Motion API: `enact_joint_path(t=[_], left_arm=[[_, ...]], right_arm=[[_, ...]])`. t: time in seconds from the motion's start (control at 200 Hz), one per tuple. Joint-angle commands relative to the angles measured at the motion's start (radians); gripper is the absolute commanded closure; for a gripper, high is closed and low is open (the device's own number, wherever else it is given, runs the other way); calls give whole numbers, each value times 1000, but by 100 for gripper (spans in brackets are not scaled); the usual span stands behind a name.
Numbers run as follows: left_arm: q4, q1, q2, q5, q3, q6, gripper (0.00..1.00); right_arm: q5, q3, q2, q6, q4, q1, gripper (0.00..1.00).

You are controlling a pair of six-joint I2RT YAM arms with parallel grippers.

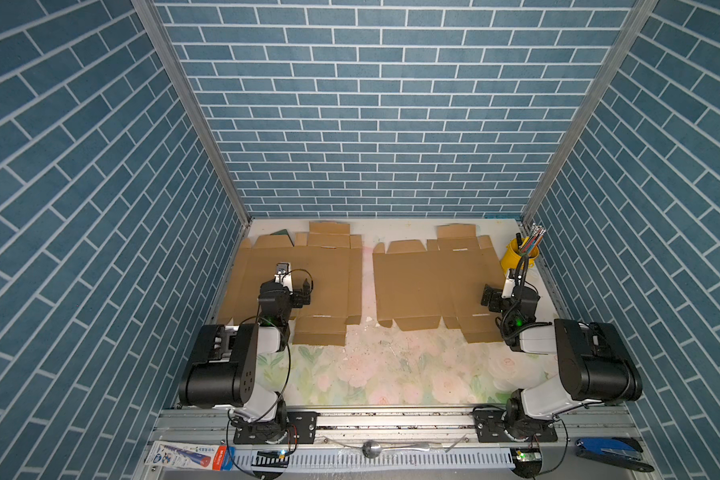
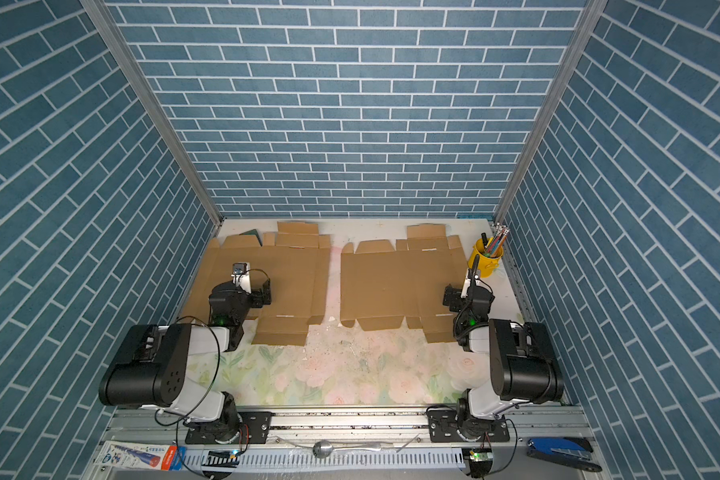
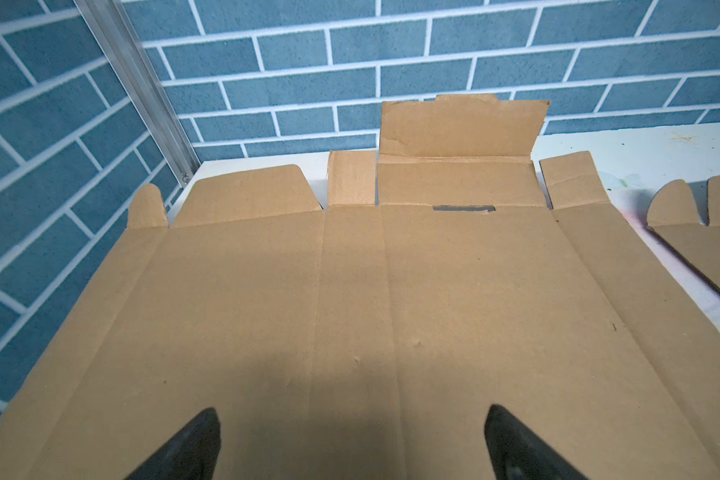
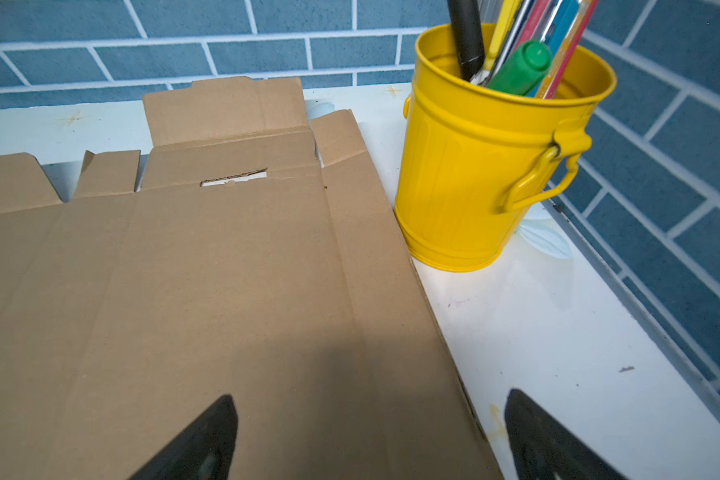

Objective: Fold the paper box

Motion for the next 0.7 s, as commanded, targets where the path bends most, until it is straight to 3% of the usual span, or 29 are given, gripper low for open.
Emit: enact_joint_path(t=[0.0, 0.105, 0.235, 0.28, 0.325, 0.365, 0.395, 0.48, 0.54, 0.585, 0.695], left_arm=[[-77, -34, -149, -119, -20, -6, 0], [-247, -96, -284, -296, -9, -73, 0], [-544, -164, -445, -413, 71, -133, 1], [-659, -180, -482, -451, 116, -165, 1], [-764, -181, -504, -461, 164, -213, 1], [-853, -180, -513, -460, 211, -272, 0], [-925, -181, -518, -453, 250, -328, 0], [-1091, -170, -518, -390, 351, -471, 0], [-1073, -128, -515, -182, 370, -451, 1], [-1060, -104, -498, -39, 381, -431, 9], [-1145, -112, -402, 88, 459, -440, 24]], right_arm=[[97, 78, -132, -26, -161, 35, 1], [217, 141, -237, 63, -371, 66, 1], [368, 338, -347, 262, -875, 126, 1], [312, 392, -360, 303, -972, 131, 1], [245, 422, -363, 436, -1047, 128, 1], [33, 426, -364, 482, -1040, 99, 2], [-115, 415, -363, 500, -1007, 83, 8], [-224, 420, -330, 596, -991, 134, 23], [-168, 478, -283, 621, -1070, 221, 24], [-140, 525, -236, 649, -1110, 292, 25], [-173, 567, -136, 755, -1064, 432, 27]])
